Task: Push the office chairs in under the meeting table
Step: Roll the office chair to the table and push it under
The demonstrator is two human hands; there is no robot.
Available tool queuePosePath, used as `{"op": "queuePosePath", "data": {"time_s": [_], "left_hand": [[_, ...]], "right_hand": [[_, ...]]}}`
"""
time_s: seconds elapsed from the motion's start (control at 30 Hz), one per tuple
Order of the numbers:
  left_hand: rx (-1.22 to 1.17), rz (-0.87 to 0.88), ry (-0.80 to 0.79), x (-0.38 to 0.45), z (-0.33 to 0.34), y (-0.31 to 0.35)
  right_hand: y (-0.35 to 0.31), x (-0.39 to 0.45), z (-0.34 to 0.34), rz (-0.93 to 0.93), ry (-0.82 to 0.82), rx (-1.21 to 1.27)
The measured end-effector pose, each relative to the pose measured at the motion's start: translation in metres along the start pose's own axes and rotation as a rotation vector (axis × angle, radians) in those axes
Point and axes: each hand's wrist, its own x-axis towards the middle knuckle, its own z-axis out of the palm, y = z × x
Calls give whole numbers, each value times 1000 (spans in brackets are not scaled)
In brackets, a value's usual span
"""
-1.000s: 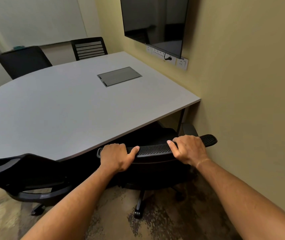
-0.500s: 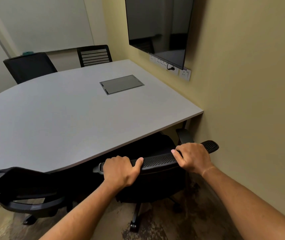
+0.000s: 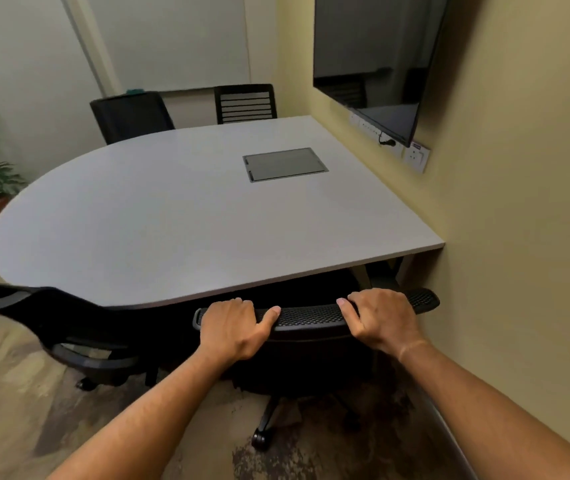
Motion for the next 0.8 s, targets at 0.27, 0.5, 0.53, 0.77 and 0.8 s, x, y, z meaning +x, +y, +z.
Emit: {"op": "queuePosePath", "data": {"time_s": [0.27,0.5,0.53,0.77,0.8], "left_hand": [[9,-119,-23,-4,-3,26],[-9,-149,5,-2,0,43],[-11,-154,10,-1,1,43],[-30,-211,-24,8,3,41],[-34,-218,-25,10,3,41]], "right_hand": [[28,12,2,-90,-6,35],[47,18,3,-117,-29,60],[47,19,2,-119,-35,62],[45,29,0,-114,-59,56],[45,31,1,-110,-60,62]]}}
